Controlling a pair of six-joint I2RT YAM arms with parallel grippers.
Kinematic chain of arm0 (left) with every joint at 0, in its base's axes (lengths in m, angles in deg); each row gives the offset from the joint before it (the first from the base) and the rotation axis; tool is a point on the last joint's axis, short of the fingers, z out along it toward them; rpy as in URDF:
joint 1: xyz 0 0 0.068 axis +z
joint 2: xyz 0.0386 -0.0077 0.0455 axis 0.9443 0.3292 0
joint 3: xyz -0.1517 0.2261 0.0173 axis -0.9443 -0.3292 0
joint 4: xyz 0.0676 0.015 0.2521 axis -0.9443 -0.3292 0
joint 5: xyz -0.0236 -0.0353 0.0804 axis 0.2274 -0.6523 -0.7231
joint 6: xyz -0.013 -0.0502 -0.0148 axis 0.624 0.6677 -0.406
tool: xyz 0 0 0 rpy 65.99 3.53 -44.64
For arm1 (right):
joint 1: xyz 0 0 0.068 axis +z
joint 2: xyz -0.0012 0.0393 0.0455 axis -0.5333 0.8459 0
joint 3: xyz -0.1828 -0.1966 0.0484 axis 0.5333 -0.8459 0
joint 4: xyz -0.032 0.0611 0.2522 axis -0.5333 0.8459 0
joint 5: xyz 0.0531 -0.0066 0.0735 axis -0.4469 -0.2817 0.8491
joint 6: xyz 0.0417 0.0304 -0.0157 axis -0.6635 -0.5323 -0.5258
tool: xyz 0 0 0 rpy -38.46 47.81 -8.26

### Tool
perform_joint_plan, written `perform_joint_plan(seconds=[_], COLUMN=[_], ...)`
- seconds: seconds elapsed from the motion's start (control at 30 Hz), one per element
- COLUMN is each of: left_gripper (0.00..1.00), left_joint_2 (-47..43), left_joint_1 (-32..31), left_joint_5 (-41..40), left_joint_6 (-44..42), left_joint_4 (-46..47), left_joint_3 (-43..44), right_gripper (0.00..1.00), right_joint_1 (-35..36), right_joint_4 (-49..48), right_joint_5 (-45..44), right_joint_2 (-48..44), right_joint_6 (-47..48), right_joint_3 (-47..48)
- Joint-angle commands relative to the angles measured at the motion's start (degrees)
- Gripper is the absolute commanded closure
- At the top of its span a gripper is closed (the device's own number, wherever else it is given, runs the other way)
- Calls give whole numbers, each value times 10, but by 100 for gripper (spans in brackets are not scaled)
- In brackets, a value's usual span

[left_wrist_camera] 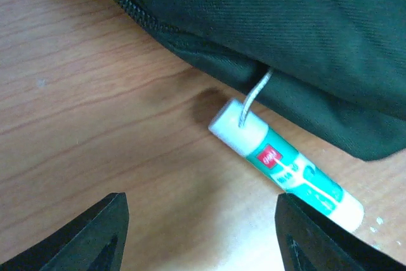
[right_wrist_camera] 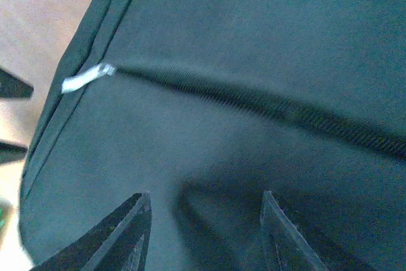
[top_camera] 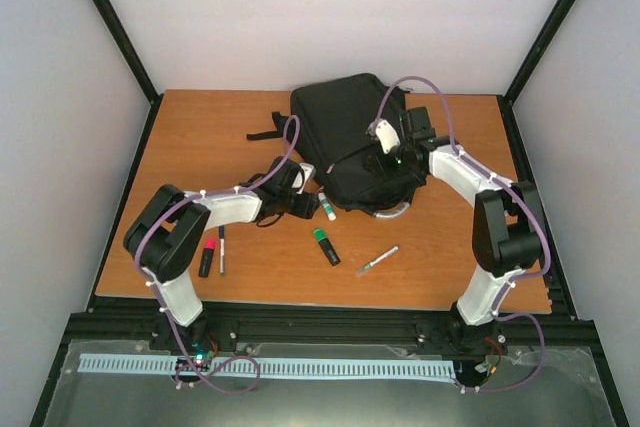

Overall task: Pack the student bag
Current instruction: Adjust the student bag at the center of the board.

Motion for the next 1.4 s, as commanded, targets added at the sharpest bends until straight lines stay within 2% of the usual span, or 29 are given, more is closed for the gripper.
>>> perform_joint_plan(seconds=[0.0,0.1,0.33,0.43,0.73,0.87,1.37], left_gripper=[38,45,48,54,88,98,99], left_joint_2=[43,70,76,82,77,60,-18], left_joint_1=[8,10,10,10,10,10,-1], left_joint_5=[34,39,34,32,38,40,71], left_joint_6=[-11,-15,-31,-39,-45,-43,-29], left_joint_4=[44,40,49,34,4,-3,7], left_joint_3=[51,75,88,107,125,108,7], right_gripper=[52,52,52,51,51,51,51], right_joint_1=[-1,1,1,1,1,1,1], right_joint_4=[4,-8,-29,-27,-30,-31,-22], right_joint_5=[-16,-22,-34,-24,-30,-32,-35], right_joint_2=[21,19,2,0,-6,-4,34], right_joint_6=[-36,-32,-13,-15,-14,-12,-8], right_joint_3=[66,43,-8,-12,-18,-19,-12])
